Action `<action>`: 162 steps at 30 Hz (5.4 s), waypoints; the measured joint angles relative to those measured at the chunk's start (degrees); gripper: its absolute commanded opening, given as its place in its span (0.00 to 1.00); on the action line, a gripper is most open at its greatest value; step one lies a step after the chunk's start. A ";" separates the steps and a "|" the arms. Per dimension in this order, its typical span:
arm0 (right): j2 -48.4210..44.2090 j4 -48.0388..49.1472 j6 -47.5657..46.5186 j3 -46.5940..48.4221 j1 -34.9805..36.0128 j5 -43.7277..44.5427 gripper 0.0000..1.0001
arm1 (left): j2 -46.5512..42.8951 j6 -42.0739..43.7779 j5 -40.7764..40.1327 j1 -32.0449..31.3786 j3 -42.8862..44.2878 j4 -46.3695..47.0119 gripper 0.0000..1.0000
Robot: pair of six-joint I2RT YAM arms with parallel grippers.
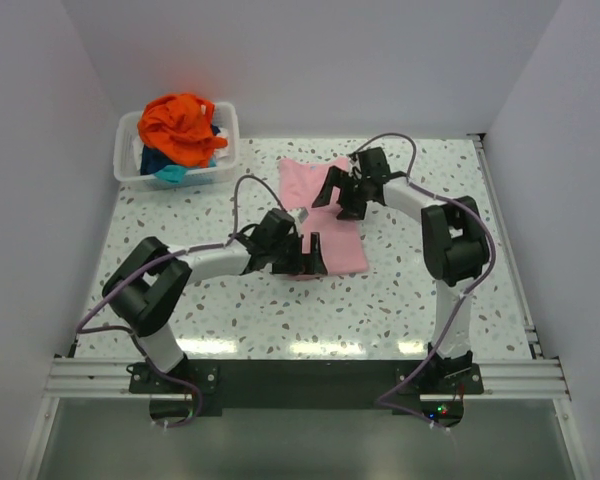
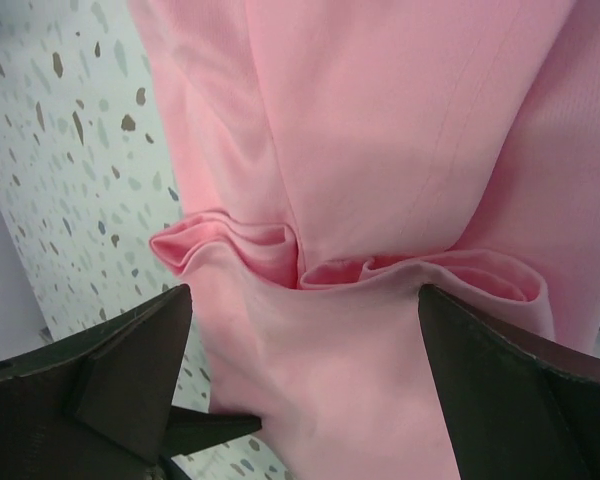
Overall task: Fold and stack the t-shirts
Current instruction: Fold the tshirt
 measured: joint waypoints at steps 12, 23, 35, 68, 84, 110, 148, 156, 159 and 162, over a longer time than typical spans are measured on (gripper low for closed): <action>1.73 -5.51 -2.73 5.09 -0.07 4.52 0.99 | -3.26 0.04 -0.55 0.00 -2.56 -0.13 1.00; -32.70 -3.85 -4.31 -17.16 -0.33 9.09 0.99 | -22.71 -1.20 -8.50 0.13 -7.15 -6.16 1.00; -43.15 -2.93 -2.58 -40.26 -0.33 12.13 0.99 | -12.46 -4.76 -9.68 2.73 -11.89 -5.42 0.68; -32.94 8.74 0.17 -45.07 -0.33 9.35 0.51 | -6.67 -8.02 -9.51 2.99 -11.23 0.79 0.00; -33.22 10.34 1.60 -48.59 0.13 6.93 0.00 | -10.16 -9.60 -10.75 2.99 -16.11 4.33 0.00; -73.35 -21.09 3.10 -48.74 6.80 -0.52 0.00 | -54.66 -15.87 -17.18 -4.57 -23.67 -16.48 0.00; -46.77 -16.24 0.24 -26.73 -6.78 -5.53 0.00 | -13.40 0.04 -18.49 8.98 13.05 -14.10 0.00; -39.60 -11.23 1.36 -26.27 -10.51 -8.50 0.00 | -2.10 2.34 -15.15 10.82 20.48 -12.96 0.00; -35.98 -9.09 1.88 -25.35 -11.98 -9.53 0.00 | 2.14 2.89 -14.01 11.61 24.00 -12.68 0.00; -31.23 -6.71 2.47 -23.93 -13.22 -10.93 0.00 | 6.05 3.19 -13.18 12.35 27.12 -12.41 0.00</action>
